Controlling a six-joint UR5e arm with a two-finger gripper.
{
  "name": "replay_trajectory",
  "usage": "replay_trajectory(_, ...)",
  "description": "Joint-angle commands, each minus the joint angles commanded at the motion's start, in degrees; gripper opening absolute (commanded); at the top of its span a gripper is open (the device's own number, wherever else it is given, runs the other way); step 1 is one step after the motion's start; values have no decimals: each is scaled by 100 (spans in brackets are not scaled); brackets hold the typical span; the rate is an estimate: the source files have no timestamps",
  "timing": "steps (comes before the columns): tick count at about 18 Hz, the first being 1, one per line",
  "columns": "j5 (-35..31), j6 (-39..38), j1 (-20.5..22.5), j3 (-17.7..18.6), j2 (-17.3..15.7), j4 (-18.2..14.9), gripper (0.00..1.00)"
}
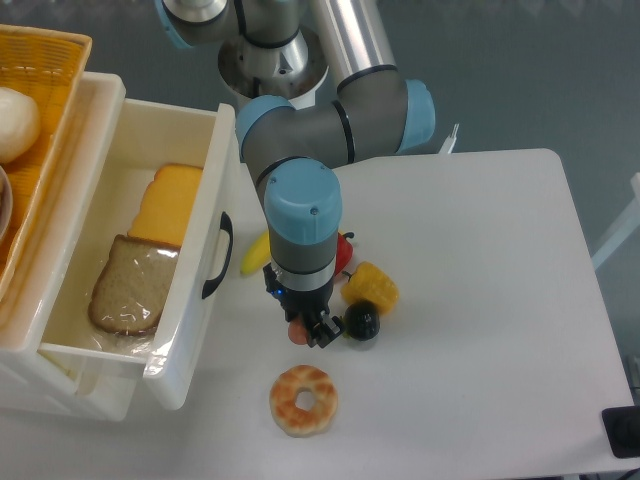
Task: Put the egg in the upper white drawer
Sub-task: 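Close the gripper on the small brown egg and lift it, then carry the held egg over the open white drawer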
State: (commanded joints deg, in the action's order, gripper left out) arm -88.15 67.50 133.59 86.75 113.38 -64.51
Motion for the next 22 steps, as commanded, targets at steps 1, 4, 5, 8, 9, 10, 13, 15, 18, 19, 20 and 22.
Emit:
replay_trajectory(1,-9,-26,0,26,0,0,28)
replay_trajectory(4,26,-324,-9,-70,9,0,28)
replay_trajectory(5,17,-404,-9,-122,0,-9,28)
replay_trajectory(8,9,-492,26,-132,-149,-289,28)
replay_trajectory(9,9,-632,35,-132,-184,-386,28)
replay_trajectory(10,0,-885,35,-132,-237,-509,28)
replay_trajectory(13,-9,-1712,44,-114,-552,-869,28)
replay_trajectory(15,35,-2335,61,-114,-764,-1054,29)
replay_trajectory(18,157,-3005,62,-105,-1001,-1142,29)
replay_trajectory(19,289,-3102,70,-105,-1080,-1134,29)
replay_trajectory(20,455,-3198,88,-105,-1168,-1134,29)
replay_trajectory(22,772,-3366,184,-105,-1352,-1116,29)
